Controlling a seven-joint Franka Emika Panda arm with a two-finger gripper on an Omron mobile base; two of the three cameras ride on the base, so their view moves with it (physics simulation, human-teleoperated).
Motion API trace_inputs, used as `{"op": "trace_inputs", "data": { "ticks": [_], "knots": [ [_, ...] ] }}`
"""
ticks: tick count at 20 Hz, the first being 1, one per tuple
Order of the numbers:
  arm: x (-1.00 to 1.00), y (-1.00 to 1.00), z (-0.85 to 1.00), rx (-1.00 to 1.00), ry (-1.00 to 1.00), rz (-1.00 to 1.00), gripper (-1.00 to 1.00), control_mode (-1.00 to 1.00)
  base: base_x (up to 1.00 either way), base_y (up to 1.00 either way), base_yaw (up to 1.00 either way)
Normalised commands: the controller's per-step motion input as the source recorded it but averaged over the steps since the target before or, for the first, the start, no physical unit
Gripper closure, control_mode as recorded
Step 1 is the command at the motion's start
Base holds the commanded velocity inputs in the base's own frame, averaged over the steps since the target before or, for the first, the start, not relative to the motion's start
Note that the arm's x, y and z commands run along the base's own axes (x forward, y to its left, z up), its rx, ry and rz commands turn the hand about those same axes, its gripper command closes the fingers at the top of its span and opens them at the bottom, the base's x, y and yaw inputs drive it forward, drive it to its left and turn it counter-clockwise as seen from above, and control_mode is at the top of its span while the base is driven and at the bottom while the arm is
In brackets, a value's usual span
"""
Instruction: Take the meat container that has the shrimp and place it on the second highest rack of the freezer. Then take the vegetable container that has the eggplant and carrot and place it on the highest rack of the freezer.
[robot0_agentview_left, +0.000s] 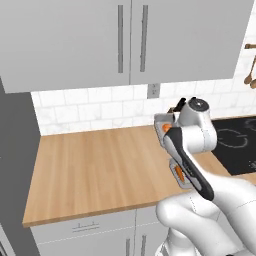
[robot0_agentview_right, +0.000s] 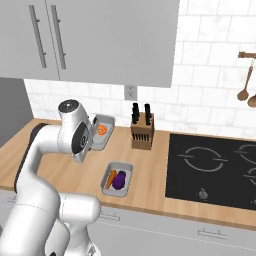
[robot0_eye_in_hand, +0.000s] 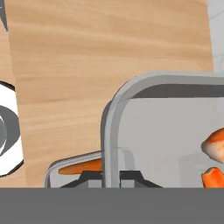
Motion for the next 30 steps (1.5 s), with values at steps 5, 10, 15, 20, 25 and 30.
{"op": "trace_inputs", "data": {
  "ticks": [5,10,15,20,25,30],
  "knots": [
    [0.01,-0.12,0.00,0.00,0.00,-0.02,1.00,-1.00,0.00,0.00,0.00],
    [-0.05,-0.24,0.00,0.00,0.00,0.00,1.00,-1.00,0.00,0.00,0.00],
    [-0.17,-0.01,0.00,0.00,0.00,0.00,1.00,-1.00,0.00,0.00,0.00],
    [-0.23,0.00,0.19,0.00,0.00,0.00,1.00,-1.00,0.00,0.00,0.00],
    [-0.21,0.00,0.37,0.00,0.00,0.00,1.00,-1.00,0.00,0.00,0.00],
    [-0.06,0.00,0.25,0.00,0.00,0.00,1.00,1.00,-0.06,0.00,0.00]
  ]
}}
